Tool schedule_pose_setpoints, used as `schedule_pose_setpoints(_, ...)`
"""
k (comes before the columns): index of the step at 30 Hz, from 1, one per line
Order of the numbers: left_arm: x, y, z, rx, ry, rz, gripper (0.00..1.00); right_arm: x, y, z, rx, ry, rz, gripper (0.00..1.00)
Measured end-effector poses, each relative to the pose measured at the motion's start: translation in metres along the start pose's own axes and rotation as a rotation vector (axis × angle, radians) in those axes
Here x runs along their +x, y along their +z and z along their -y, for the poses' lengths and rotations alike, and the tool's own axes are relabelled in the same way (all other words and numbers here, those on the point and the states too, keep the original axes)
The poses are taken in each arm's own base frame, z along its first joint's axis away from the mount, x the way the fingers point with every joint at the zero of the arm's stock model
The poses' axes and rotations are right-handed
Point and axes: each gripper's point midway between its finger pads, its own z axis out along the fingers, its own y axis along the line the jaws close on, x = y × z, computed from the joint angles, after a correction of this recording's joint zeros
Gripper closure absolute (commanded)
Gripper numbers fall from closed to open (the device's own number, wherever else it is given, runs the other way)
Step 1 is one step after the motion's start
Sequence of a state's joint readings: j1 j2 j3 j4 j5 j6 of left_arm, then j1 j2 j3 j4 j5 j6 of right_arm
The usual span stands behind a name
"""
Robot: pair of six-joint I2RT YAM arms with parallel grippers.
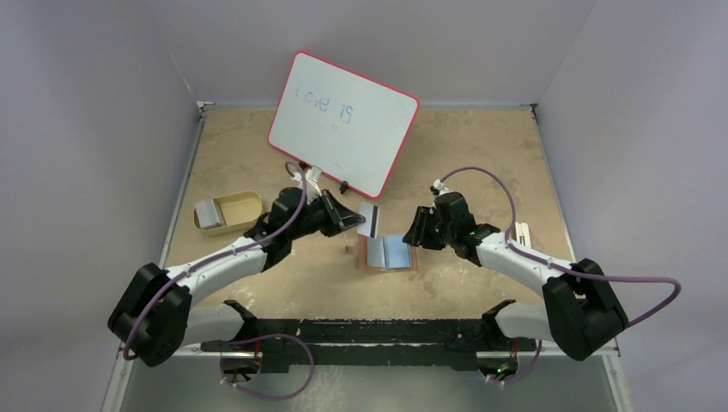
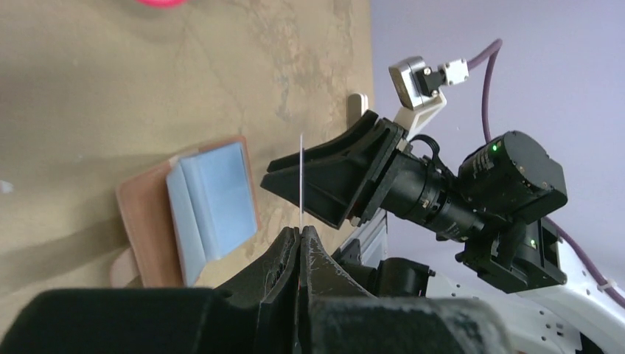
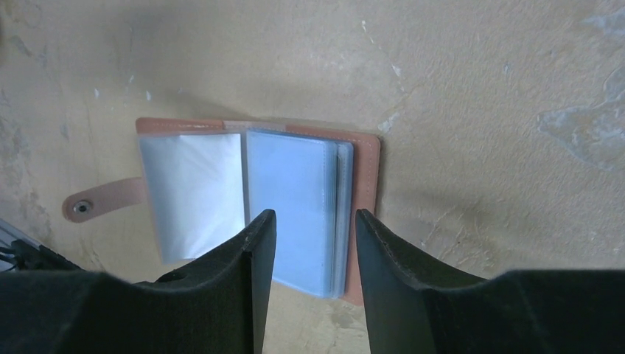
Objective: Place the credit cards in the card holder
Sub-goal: Insert the credit card into the card holder.
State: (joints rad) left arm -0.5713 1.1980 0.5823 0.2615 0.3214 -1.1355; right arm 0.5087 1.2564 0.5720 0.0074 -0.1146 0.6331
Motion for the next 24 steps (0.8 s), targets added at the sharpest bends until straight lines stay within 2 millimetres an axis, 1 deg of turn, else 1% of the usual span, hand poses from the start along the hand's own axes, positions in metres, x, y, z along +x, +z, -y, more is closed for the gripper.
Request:
schedule_pose_setpoints(2, 0.017, 0.008, 0.000, 0.014, -0.005, -0.022, 1.00, 0.007, 0.002, 0.003, 0.001, 0.012, -0.016, 0.54)
schedule_pose_setpoints(4, 0.028, 0.014, -0.002, 0.030, -0.009, -0.030, 1.00, 0.014, 0.004, 0.007, 0.007, 0.024, -0.030, 0.54)
schedule_pose_setpoints(7, 0.039, 0.021, -0.011, 0.032, -0.029, -0.027, 1.00, 0.021, 0.007, 0.012, 0.014, 0.036, -0.046, 0.55)
schedule_pose_setpoints(14, 0.056, 0.040, -0.038, 0.002, -0.061, -0.032, 1.00, 0.021, 0.009, 0.012, 0.009, 0.046, -0.038, 0.58)
schedule_pose_setpoints(15, 0.059, 0.044, -0.045, -0.006, -0.068, -0.035, 1.00, 0.021, 0.009, 0.012, 0.009, 0.047, -0.038, 0.59)
schedule_pose_setpoints(16, 0.059, 0.045, -0.047, -0.009, -0.070, -0.036, 1.00, 0.022, 0.010, 0.013, 0.009, 0.047, -0.039, 0.59)
schedule_pose_setpoints(18, 0.064, 0.050, -0.056, -0.027, -0.072, -0.043, 1.00, 0.024, 0.011, 0.013, 0.004, 0.048, -0.043, 0.60)
schedule_pose_setpoints(21, 0.072, 0.053, -0.068, -0.047, -0.078, -0.052, 1.00, 0.027, 0.011, 0.012, -0.006, 0.051, -0.050, 0.60)
schedule_pose_setpoints(24, 0.078, 0.053, -0.078, -0.070, -0.079, -0.057, 1.00, 0.028, 0.012, 0.013, -0.008, 0.054, -0.053, 0.61)
